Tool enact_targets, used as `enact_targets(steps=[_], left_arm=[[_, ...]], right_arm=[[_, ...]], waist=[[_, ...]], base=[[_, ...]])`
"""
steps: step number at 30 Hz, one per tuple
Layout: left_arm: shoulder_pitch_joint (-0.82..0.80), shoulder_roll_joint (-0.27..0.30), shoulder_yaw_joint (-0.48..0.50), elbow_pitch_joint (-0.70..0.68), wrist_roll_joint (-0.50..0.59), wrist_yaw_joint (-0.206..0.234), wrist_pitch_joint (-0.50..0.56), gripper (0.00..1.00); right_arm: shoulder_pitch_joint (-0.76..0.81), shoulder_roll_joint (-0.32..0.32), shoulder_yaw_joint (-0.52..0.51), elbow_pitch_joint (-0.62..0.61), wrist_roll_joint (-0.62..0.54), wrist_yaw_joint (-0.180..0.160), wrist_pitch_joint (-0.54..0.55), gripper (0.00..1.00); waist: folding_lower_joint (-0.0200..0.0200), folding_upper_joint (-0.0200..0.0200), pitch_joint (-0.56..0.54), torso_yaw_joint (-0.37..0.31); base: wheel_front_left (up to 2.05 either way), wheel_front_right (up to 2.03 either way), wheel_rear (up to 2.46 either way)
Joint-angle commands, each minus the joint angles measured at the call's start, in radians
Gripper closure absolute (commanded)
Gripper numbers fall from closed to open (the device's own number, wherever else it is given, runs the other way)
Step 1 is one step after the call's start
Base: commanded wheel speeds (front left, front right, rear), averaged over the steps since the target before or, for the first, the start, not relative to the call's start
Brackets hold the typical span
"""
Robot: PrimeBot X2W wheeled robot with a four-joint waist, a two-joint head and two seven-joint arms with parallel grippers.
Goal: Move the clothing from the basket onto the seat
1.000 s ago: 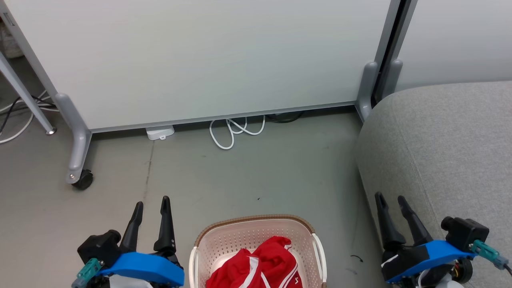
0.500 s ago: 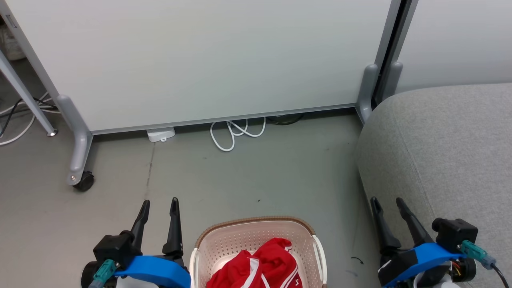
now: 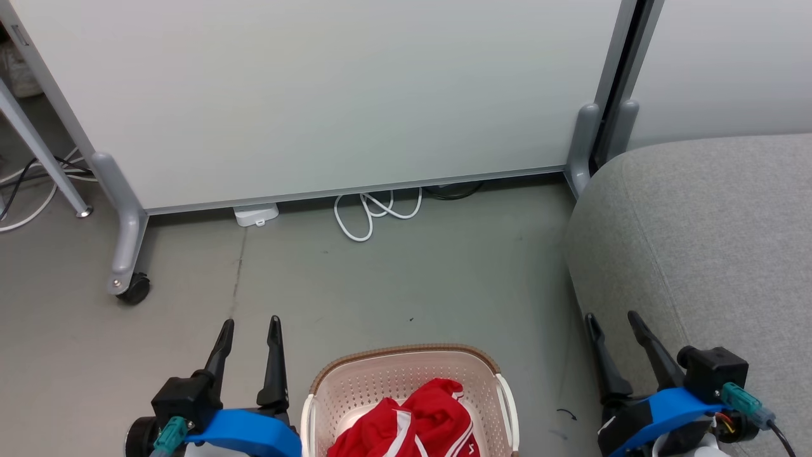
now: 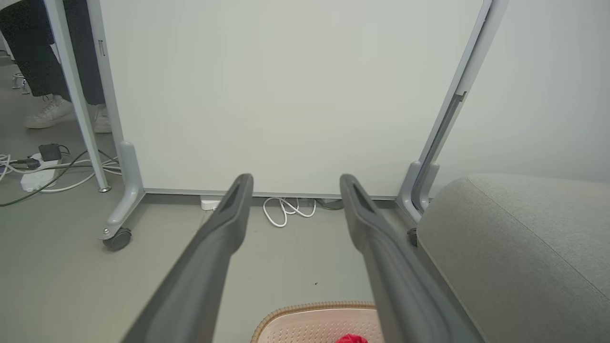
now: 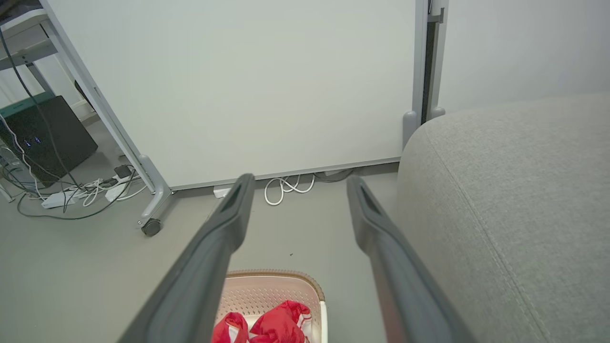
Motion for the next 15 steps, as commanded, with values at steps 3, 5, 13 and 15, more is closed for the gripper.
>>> enact_targets(steps=[3,5,13,15], left_arm=[[-0.004,0.001,0.0,0.006,0.018,0.004,-0.011,0.0],[-0.006,0.0,0.0,0.012,0.028,0.005,-0.014,0.0],[-0.017,-0.003,0.001,0.029,0.054,0.008,-0.028,0.0],[-0.018,-0.003,0.002,0.032,0.06,0.008,-0.032,0.0]], right_arm=[[-0.018,-0.006,-0.003,0.0,-0.027,0.002,-0.012,0.0],[-0.019,-0.006,-0.006,0.002,-0.037,0.002,-0.013,0.0],[-0.021,-0.006,-0.014,0.005,-0.09,0.002,-0.027,0.0],[-0.023,-0.006,-0.014,0.006,-0.104,0.002,-0.031,0.0]], waist=[[-0.0001,0.0,0.001,0.0],[-0.0001,0.0,0.002,0.0],[-0.0001,0.0,0.003,0.0],[-0.0001,0.0,0.004,0.0]], base=[[0.0,0.0,0.0],[0.0,0.0,0.0],[0.0,0.0,0.0],[0.0,0.0,0.0]])
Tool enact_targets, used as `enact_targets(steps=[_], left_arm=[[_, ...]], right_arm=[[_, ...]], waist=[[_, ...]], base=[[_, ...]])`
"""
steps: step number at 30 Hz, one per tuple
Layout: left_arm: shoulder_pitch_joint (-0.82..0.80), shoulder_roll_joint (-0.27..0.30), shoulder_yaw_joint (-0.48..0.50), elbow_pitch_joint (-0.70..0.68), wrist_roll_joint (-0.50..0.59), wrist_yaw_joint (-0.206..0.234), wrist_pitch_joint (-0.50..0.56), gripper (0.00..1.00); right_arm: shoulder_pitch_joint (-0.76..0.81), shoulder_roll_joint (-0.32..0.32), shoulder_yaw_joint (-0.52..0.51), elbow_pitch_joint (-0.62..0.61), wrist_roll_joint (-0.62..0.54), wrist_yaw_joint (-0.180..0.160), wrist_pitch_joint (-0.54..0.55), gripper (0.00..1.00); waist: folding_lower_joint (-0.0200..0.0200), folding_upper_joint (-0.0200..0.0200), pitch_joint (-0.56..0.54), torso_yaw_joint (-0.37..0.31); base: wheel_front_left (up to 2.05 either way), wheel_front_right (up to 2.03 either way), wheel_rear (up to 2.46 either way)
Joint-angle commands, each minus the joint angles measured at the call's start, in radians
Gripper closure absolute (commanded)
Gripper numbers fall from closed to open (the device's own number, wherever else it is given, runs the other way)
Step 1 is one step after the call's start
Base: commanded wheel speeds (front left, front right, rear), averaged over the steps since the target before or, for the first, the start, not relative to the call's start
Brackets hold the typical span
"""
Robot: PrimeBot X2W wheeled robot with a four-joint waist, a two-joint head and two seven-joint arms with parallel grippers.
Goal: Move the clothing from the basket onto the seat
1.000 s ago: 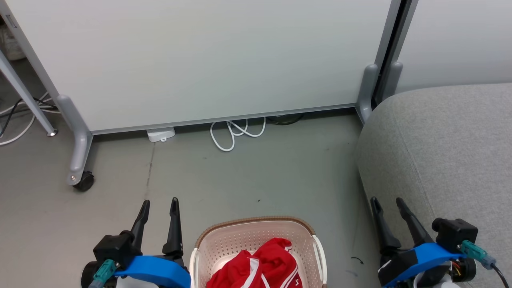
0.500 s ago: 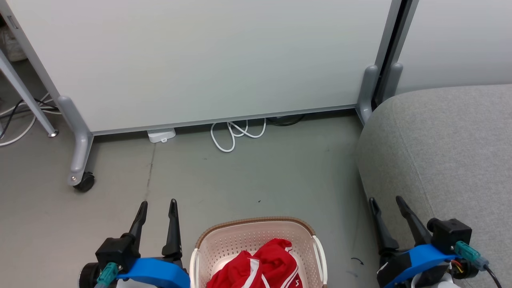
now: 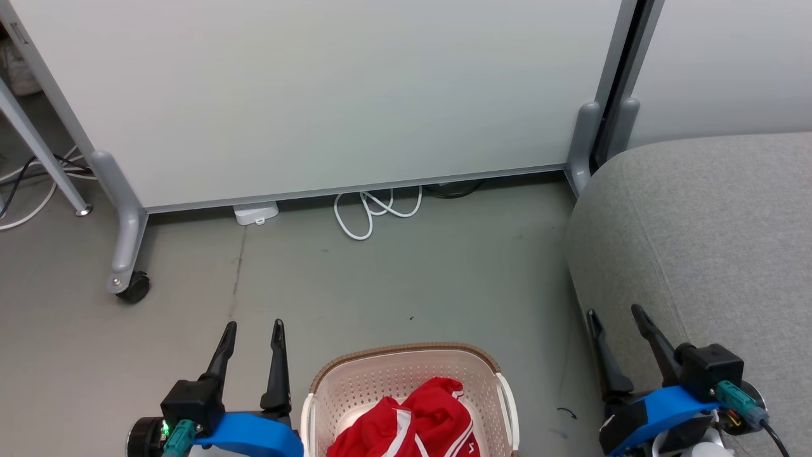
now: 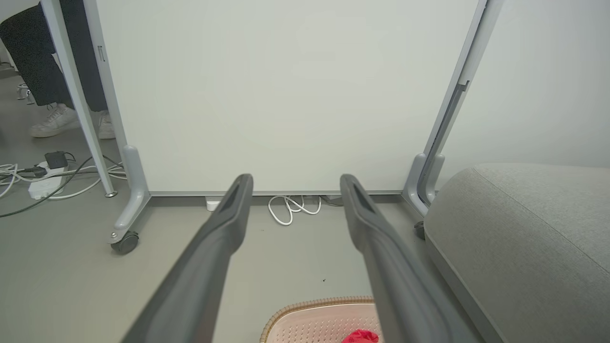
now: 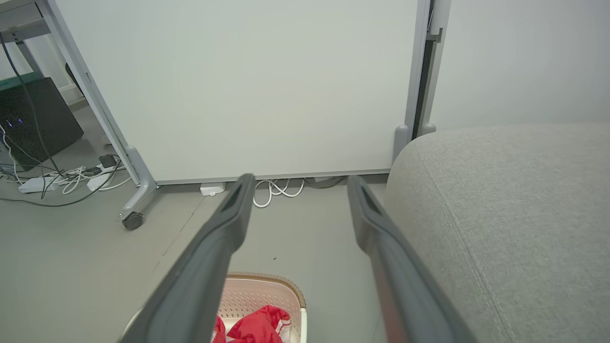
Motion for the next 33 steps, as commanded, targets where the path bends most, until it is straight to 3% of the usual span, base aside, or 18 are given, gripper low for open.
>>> enact_targets(steps=[1,24,33], left_arm=[[-0.015,0.001,0.001,0.001,0.015,0.001,-0.008,0.0],[-0.021,-0.003,-0.004,0.004,0.004,-0.007,-0.009,0.0],[-0.068,-0.003,-0.041,0.096,-0.005,-0.034,0.013,0.0]], right_arm=[[-0.013,-0.006,-0.001,0.002,-0.019,0.002,-0.007,0.0],[-0.02,-0.006,0.004,0.01,-0.011,0.002,-0.019,0.0],[-0.057,-0.005,0.055,-0.014,-0.007,0.002,-0.017,0.0]], waist=[[0.0,0.0,0.0,0.0],[0.0,0.0,0.016,-0.003],[0.0,0.0,0.105,-0.066]], base=[[0.0,0.0,0.0],[0.0,0.0,0.0],[0.0,0.0,0.0]])
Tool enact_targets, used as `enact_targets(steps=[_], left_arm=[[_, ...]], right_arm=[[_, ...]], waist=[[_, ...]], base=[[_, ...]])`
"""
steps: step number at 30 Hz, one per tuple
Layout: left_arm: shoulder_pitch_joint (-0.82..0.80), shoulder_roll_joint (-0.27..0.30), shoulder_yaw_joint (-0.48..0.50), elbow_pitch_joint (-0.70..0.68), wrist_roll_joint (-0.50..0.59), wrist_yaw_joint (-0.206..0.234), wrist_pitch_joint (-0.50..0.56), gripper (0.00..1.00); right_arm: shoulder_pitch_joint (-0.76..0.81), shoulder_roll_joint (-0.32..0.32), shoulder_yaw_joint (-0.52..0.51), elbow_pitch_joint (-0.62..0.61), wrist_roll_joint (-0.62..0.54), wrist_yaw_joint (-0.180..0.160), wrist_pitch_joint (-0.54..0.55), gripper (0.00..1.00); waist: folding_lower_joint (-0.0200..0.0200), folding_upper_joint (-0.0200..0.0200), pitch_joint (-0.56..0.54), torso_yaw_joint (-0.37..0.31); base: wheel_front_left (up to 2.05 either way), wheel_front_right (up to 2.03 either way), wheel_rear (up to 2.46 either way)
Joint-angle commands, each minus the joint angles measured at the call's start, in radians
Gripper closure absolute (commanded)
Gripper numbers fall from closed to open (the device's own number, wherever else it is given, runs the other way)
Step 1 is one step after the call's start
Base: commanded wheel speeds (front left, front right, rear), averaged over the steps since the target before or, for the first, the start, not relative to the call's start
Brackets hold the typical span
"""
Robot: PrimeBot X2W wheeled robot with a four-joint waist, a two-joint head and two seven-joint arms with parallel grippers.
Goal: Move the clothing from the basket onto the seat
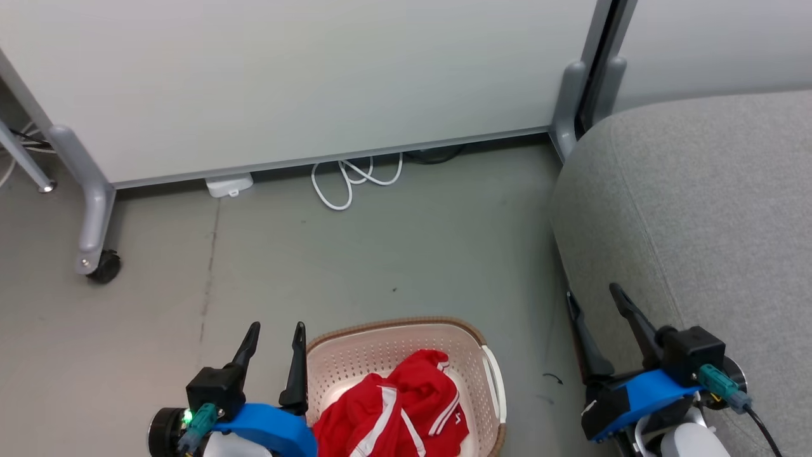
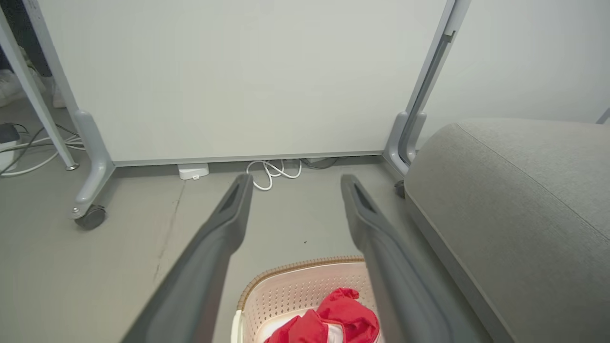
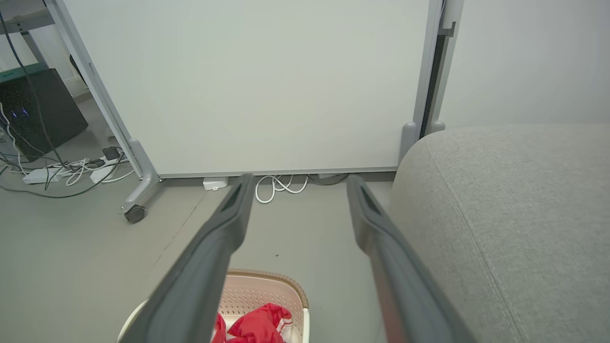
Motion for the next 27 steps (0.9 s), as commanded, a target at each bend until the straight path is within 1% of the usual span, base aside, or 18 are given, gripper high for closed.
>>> enact_targets(steps=[1,8,16,22,27], left_arm=[[-0.032,0.001,-0.009,0.025,-0.002,-0.008,0.008,0.0],[-0.15,0.005,-0.033,0.184,-0.024,-0.033,0.046,0.0],[-0.298,0.038,-0.046,0.379,-0.035,-0.05,0.064,0.0],[-0.378,0.07,-0.043,0.497,-0.048,-0.054,0.086,0.0],[-0.426,0.087,-0.058,0.567,-0.058,-0.058,0.123,0.0]], right_arm=[[-0.024,-0.005,0.007,-0.01,0.004,0.002,-0.003,0.0],[-0.082,-0.004,0.043,-0.051,0.0,0.001,-0.012,0.0],[-0.153,-0.003,0.09,-0.084,0.032,0.001,-0.042,0.0],[-0.191,-0.003,0.132,-0.077,0.073,0.001,-0.062,0.0],[-0.215,-0.003,0.154,-0.079,0.112,0.001,-0.068,0.0]], waist=[[0.0,0.0,0.051,-0.036],[0.0,0.0,0.226,-0.116],[0.0,0.0,0.413,-0.226],[0.0,0.0,0.511,-0.3],[0.0,0.0,0.578,-0.341]], base=[[0.0,0.0,0.0],[0.0,0.0,0.0],[0.0,0.0,0.0],[0.0,0.0,0.0],[0.0,0.0,0.0]])
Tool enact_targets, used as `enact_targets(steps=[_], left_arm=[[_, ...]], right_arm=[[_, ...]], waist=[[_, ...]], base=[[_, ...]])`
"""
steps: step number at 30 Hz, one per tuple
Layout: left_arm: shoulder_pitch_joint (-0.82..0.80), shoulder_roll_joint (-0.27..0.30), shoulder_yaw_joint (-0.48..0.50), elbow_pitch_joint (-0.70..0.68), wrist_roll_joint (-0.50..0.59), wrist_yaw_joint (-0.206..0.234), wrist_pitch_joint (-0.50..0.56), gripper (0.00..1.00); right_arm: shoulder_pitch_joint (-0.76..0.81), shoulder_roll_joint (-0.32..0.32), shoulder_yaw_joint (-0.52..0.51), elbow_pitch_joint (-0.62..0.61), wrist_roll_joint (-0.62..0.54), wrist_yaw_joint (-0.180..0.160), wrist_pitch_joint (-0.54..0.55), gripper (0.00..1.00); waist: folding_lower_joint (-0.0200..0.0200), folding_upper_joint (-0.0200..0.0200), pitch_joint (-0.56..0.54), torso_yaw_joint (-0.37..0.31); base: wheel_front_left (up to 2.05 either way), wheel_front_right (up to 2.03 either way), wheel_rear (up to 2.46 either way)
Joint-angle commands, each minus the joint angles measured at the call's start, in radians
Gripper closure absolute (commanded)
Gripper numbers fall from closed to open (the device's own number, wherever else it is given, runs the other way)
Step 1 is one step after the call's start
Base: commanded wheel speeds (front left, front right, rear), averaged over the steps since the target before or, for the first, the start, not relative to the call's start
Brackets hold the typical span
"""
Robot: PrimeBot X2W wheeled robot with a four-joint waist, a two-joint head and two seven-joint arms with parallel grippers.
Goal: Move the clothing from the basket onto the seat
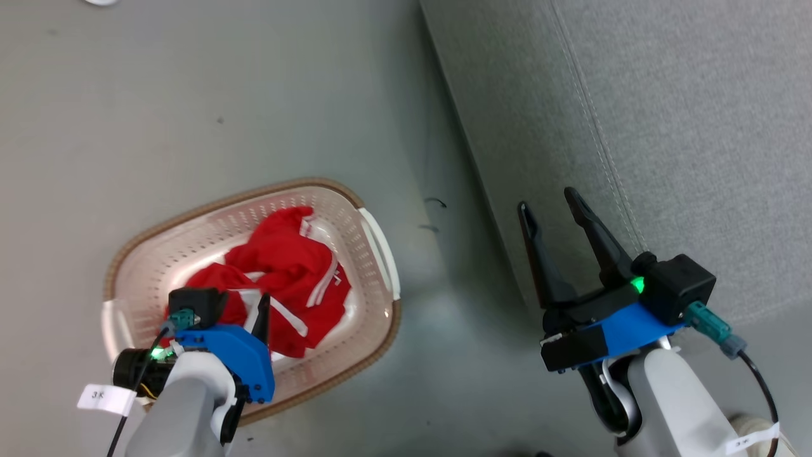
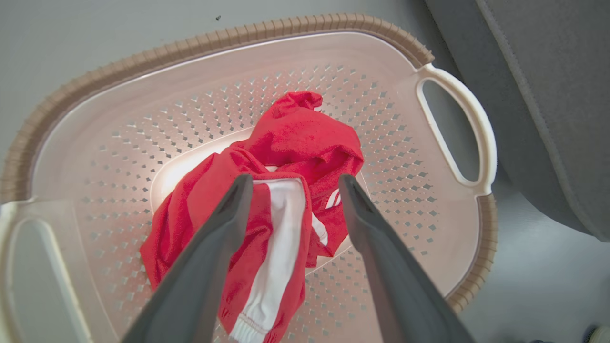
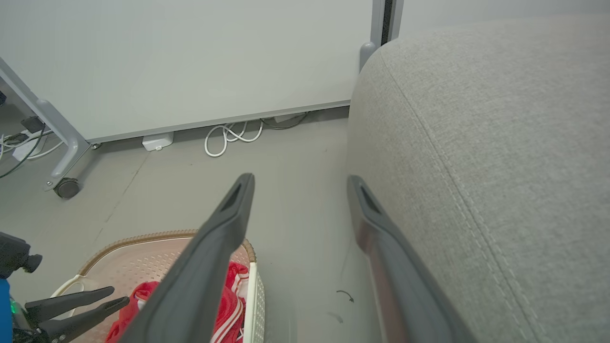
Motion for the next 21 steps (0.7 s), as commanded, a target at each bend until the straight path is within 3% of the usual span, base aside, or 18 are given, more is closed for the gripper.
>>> enact_targets(steps=[1,9,21], left_arm=[[-0.034,0.014,-0.006,0.014,-0.005,-0.004,0.011,0.0],[-0.092,0.033,-0.033,0.08,-0.007,-0.007,0.043,0.0],[-0.153,0.055,-0.049,0.168,0.019,0.101,0.053,0.0]], right_arm=[[-0.027,-0.001,0.004,-0.008,0.017,0.0,-0.007,0.0],[-0.043,-0.001,0.01,-0.047,0.055,0.0,-0.007,0.0],[-0.056,-0.001,0.024,-0.058,0.08,0.0,-0.007,0.0]], waist=[[-0.0002,0.0,0.075,-0.06],[-0.0002,0.0,0.135,-0.079],[-0.0002,0.0,0.169,-0.088]], base=[[0.0,0.0,0.0],[0.0,0.0,0.0],[0.0,0.0,0.0]])
